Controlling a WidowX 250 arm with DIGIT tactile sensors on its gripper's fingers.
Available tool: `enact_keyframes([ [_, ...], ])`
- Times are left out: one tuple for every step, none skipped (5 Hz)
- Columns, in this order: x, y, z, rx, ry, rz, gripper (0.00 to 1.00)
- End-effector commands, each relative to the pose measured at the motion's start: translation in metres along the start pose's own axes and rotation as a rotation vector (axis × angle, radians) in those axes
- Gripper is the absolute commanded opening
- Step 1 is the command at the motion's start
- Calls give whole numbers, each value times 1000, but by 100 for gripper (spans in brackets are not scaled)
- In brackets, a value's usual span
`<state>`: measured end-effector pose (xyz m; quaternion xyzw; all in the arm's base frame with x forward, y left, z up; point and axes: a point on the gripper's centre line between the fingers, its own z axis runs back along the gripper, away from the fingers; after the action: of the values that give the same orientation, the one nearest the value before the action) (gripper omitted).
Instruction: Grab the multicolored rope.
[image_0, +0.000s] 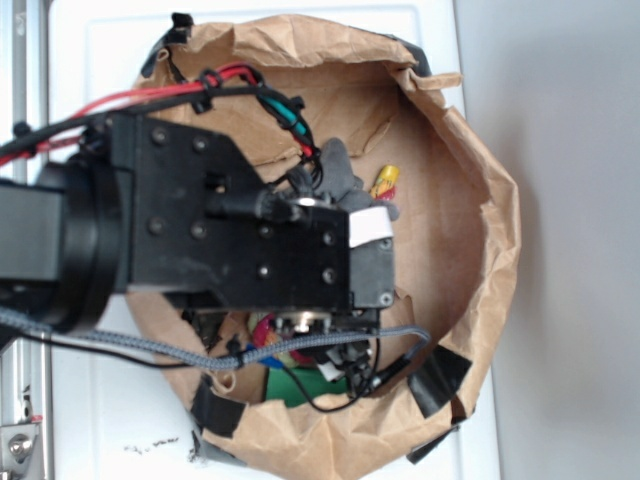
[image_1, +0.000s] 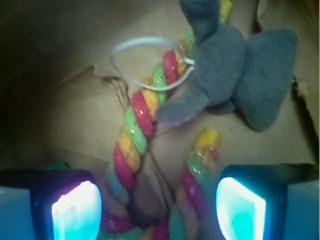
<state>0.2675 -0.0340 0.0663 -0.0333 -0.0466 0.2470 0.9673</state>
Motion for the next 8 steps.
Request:
enact_keyframes([
  [8,-4,-20,11,-27,18,100],
  [5,0,-37,45,-77,1,100],
  [10,4,-51,76,-95,1,100],
  [11,5,-59,91,-115,-12,100],
  [9,5,-66,99,-129,-26,100],
  [9,3,-67,96,-125,-31,100],
  [12,-1,-62,91,-109,-22,100],
  [12,-5,-60,79,-104,-26,100],
])
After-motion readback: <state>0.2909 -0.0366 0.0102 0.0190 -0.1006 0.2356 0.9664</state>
